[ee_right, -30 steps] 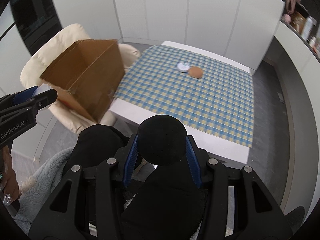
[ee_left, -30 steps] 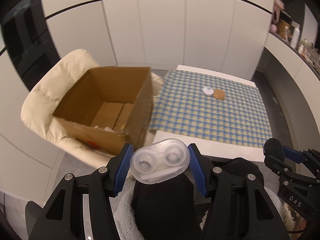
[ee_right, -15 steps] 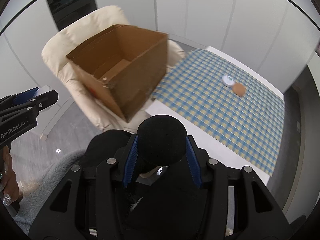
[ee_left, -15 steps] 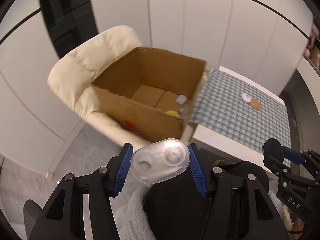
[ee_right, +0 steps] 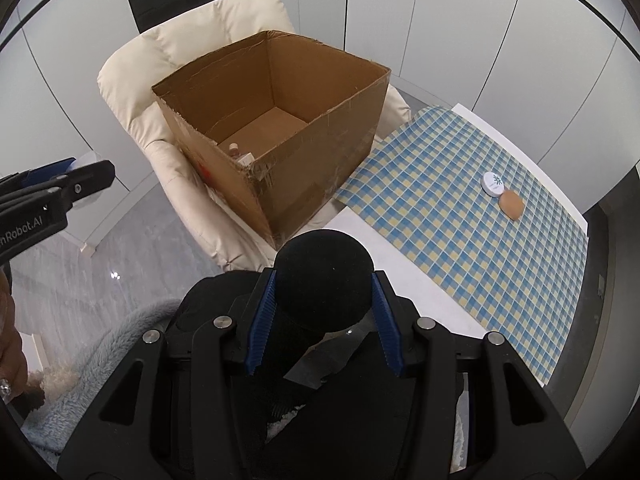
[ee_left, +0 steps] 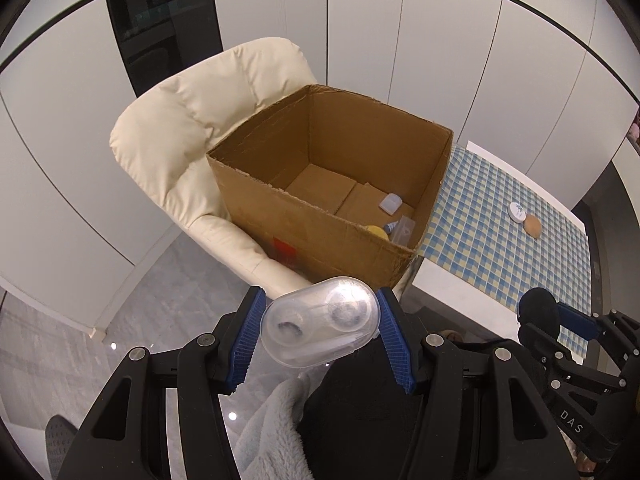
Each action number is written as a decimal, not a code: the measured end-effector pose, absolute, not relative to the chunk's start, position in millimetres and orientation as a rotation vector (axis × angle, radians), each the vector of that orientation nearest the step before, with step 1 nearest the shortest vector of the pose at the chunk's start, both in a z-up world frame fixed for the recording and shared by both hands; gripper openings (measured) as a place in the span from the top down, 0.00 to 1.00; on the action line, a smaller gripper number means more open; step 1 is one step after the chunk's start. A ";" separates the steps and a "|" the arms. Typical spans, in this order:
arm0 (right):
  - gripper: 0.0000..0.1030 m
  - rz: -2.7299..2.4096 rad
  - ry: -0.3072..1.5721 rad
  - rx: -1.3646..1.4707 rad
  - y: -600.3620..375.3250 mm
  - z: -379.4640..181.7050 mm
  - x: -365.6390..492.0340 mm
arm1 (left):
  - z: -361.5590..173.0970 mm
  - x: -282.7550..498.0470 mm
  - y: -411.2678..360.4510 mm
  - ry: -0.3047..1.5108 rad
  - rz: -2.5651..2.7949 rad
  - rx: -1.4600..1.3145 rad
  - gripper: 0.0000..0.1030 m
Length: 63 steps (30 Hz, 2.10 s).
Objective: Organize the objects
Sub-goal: 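Carry both held items over the open cardboard box on the armchair, then open the left gripper to drop the clear case while the right releases the puff, then withdraw both open grippers up and out of the cardboard box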
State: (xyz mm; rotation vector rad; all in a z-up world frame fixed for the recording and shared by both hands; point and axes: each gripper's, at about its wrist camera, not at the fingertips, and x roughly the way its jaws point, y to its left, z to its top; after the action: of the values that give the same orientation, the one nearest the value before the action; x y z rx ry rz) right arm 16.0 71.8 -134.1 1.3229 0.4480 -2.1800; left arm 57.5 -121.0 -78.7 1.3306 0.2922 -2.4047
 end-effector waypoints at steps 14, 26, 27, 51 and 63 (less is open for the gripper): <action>0.52 -2.172 0.504 1.261 13.4 -137.6 -38.1 | -79.0 -2.9 -162.6 0.298 -2.402 1.283 0.45; 0.52 -2.194 0.533 1.200 -38.4 -145.7 -108.0 | -98.7 -83.7 -205.3 0.340 -2.398 1.271 0.45; 0.52 -2.197 0.543 1.189 -44.5 -146.2 -113.3 | -103.1 -91.7 -207.8 0.346 -2.394 1.284 0.45; 0.01 -2.161 0.539 1.138 -82.9 -175.6 -158.3 | -136.7 -149.4 -209.5 0.388 -2.401 1.352 0.01; 0.00 -2.135 0.457 1.170 -73.3 -176.1 -162.2 | -135.3 -138.6 -217.7 0.390 -2.378 1.327 0.01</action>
State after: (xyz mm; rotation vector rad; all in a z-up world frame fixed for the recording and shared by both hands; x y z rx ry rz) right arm -162.2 -73.3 -176.1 1.1704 0.4571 -2.1353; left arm -138.6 -217.7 -135.3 1.3266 0.3904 -2.3779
